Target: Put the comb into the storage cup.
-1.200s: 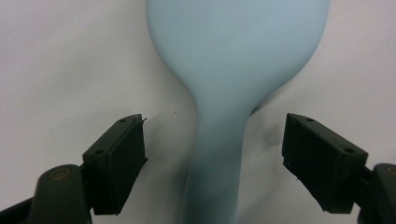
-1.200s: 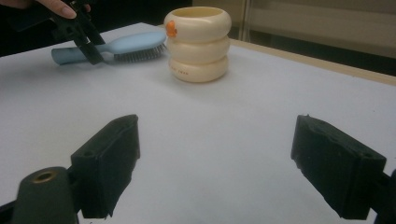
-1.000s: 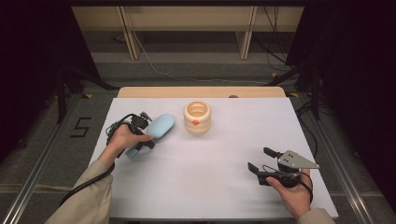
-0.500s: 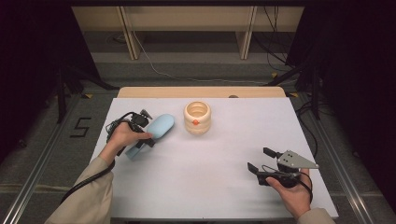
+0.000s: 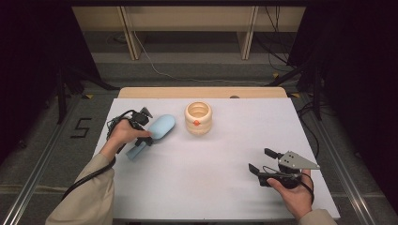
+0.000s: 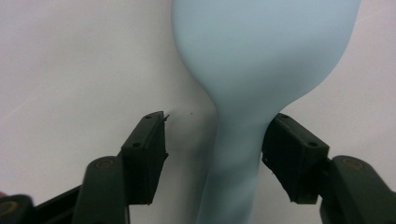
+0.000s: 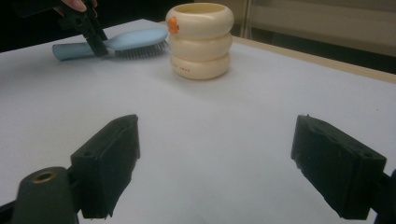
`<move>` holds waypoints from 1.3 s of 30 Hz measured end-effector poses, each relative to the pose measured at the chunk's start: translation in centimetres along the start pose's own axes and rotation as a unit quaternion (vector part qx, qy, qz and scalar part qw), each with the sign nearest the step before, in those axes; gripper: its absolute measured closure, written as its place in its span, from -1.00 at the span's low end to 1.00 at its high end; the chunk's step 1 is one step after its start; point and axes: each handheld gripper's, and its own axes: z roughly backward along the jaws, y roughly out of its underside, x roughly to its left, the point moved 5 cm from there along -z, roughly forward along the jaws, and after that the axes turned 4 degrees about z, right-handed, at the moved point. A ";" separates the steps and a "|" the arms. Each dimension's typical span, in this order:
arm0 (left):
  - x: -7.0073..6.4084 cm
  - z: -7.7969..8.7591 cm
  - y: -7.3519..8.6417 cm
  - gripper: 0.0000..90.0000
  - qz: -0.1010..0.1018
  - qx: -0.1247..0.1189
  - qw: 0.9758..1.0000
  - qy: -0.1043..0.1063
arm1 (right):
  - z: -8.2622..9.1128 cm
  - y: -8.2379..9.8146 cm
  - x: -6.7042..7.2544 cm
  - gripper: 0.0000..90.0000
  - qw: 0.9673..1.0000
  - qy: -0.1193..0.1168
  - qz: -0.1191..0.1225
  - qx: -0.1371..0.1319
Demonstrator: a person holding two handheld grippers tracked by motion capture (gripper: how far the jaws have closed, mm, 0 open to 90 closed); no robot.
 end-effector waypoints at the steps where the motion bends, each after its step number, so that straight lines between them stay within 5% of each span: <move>1: 0.0 -0.1 0.0 -0.08 0.000 0.000 1.000 -0.002 | 0.0 0.0 0.0 -0.64 1.000 0.001 0.000 0.000; 28: -0.6 -0.5 -0.5 0.20 -0.005 0.037 0.999 -0.016 | -0.1 0.1 0.0 -0.64 1.000 0.001 0.000 0.004; 39: -1.3 -0.5 -0.5 0.54 -0.004 0.046 0.999 -0.022 | -0.1 0.2 0.0 -0.64 1.000 0.000 0.000 0.006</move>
